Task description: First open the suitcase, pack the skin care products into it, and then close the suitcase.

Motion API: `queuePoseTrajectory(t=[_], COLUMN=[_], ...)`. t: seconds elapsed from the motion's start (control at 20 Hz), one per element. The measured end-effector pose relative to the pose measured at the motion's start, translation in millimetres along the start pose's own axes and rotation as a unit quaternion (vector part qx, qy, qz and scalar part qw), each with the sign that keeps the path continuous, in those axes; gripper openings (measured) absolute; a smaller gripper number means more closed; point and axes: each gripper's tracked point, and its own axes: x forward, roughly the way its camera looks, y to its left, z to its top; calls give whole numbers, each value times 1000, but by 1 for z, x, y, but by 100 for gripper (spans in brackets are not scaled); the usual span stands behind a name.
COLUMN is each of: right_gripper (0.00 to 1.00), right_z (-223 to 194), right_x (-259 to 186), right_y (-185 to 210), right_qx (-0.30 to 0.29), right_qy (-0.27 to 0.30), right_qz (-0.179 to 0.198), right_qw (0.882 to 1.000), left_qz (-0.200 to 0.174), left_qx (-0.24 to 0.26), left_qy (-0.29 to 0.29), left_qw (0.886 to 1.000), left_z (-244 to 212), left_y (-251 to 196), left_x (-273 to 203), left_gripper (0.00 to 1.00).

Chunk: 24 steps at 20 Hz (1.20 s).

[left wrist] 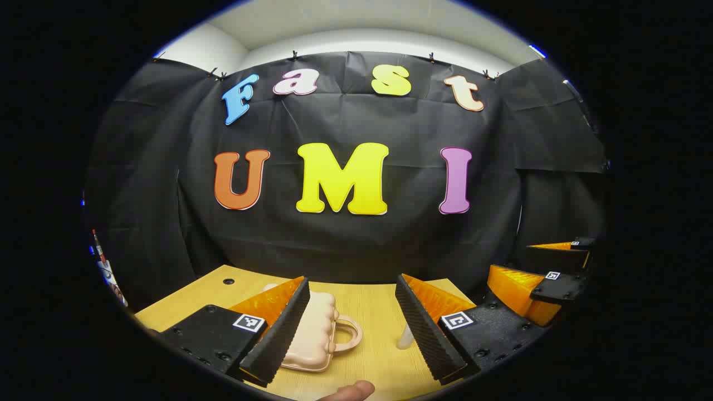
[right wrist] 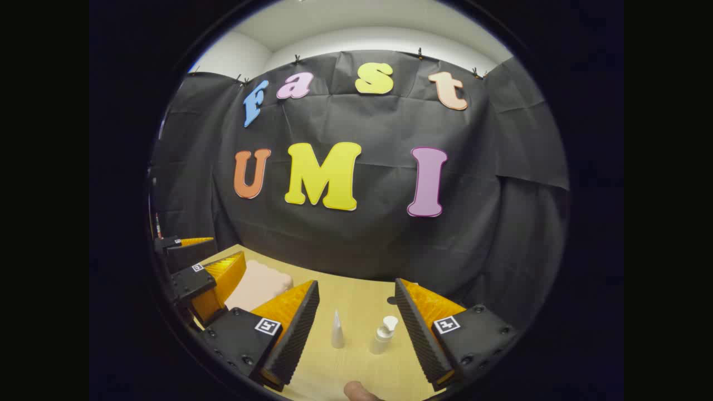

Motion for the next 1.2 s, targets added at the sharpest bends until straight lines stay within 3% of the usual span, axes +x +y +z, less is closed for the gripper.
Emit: queuePoseTrajectory(t=[0.75,0.8,0.85,1.05,1.2], right_gripper=[81,81,81,81,81], right_z=[-18,-22,-24,-30,-37], right_x=[-12,-12,-11,-12,-18], right_y=[-6,-9,-12,-36,-64], right_qx=[-10,-9,-8,-6,-12], right_qy=[16,18,20,26,26], right_qz=[8,6,2,-24,-53], right_qw=[1000,1000,1000,999,998], left_qz=[7,5,5,11,14], left_qx=[-9,-8,-7,16,47], left_qy=[13,13,14,20,59], left_qw=[1000,1000,1000,1000,997], left_z=[-16,-16,-19,-36,-79], left_y=[-4,-5,-5,1,6], left_x=[-7,-6,-4,7,21], left_gripper=[99,94,99,99,99])
